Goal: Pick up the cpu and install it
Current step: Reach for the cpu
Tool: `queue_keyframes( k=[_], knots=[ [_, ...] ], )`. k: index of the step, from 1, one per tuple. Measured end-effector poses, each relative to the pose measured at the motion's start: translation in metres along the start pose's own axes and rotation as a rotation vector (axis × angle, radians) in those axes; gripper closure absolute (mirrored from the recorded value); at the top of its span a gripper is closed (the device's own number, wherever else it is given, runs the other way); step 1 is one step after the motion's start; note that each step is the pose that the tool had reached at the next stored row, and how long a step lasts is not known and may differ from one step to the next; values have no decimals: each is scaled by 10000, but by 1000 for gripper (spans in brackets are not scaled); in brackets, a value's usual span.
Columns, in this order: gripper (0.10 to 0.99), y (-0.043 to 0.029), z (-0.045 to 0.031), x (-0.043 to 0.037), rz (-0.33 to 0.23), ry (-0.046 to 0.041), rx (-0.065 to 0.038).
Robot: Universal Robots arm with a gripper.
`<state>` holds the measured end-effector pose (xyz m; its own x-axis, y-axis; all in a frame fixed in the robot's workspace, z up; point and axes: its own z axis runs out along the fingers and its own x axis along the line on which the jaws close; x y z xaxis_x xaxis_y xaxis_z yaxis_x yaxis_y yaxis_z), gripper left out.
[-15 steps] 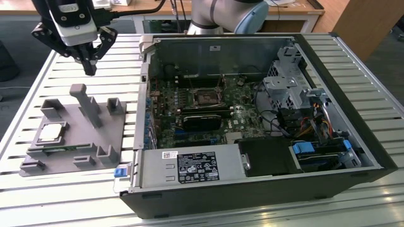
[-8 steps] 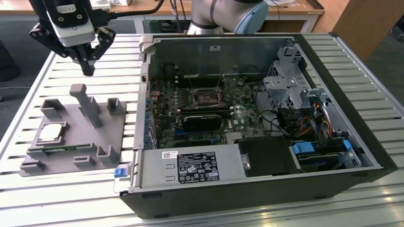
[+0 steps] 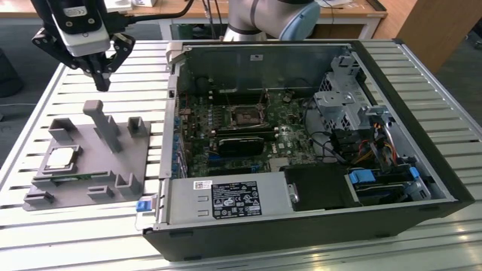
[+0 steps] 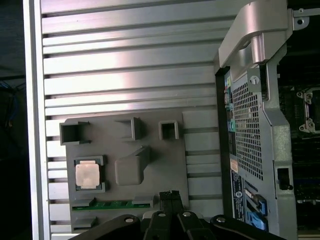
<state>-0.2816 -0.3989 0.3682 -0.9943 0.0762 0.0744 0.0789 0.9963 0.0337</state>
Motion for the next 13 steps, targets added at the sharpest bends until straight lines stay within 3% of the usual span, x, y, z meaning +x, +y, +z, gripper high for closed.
queue_keyframes(
  k=[13],
  knots=[
    [980,-5,21,52,3,93,8]
  ],
)
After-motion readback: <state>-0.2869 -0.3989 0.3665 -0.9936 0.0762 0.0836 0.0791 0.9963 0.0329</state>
